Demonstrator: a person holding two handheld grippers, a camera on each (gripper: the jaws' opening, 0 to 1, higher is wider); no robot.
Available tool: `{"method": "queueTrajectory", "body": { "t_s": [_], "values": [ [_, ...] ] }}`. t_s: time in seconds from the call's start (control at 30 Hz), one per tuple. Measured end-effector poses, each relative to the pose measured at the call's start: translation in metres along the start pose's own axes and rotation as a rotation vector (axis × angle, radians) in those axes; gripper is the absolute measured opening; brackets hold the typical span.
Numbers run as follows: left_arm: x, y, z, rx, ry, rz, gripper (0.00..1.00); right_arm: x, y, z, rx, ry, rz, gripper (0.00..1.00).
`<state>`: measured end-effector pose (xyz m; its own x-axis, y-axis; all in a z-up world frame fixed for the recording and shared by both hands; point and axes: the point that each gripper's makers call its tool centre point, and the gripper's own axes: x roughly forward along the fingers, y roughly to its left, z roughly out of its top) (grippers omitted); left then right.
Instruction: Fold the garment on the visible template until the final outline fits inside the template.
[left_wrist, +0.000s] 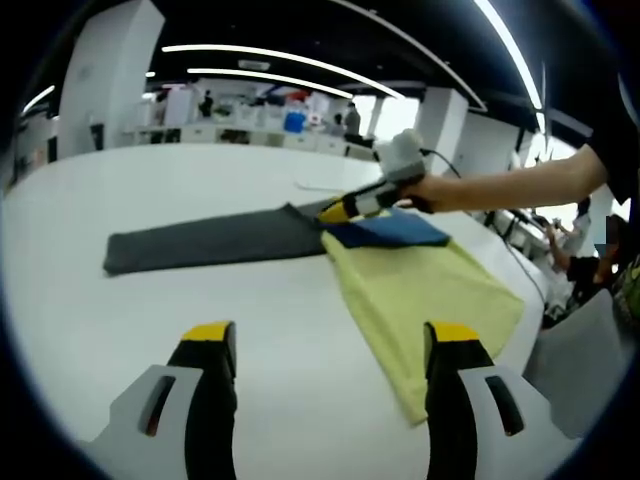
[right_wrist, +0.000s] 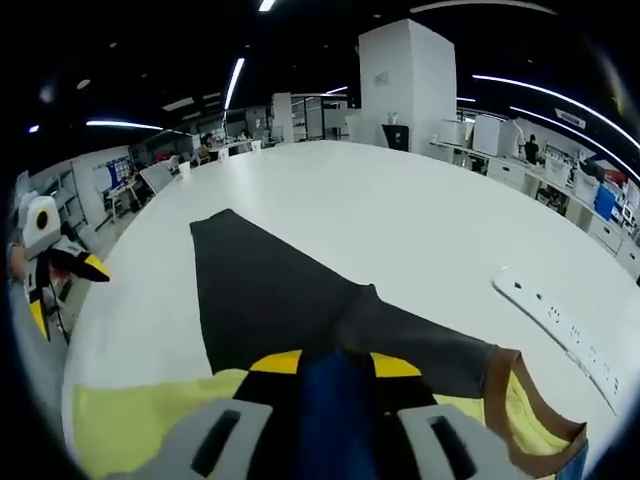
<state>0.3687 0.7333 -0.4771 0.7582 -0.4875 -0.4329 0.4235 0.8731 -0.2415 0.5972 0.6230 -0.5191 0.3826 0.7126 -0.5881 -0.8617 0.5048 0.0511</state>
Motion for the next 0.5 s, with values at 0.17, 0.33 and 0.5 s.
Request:
{"method": "queueTrajectory", "body": {
  "t_s": [0.17,0.33,0.5],
  "values": [
    [0.0,-0.001,0.0,0.002,0.002,-0.003,0.73,-0.01,-0.004,-0.003,0.011,-0.024,-0.014,0.48],
    [0.0,-0.003,0.0,0.004,0.004,-0.008,0.73,-0.025,-0.004,-0.007,0.014,-0.045,-0.02,0.56],
    [0.0,-0.003,0.001,-0.002,-0.003,-0.006,0.73,-0.042,-0.001,-0.014,0.026,-0.068,-0.019,0.65]
  ]
}}
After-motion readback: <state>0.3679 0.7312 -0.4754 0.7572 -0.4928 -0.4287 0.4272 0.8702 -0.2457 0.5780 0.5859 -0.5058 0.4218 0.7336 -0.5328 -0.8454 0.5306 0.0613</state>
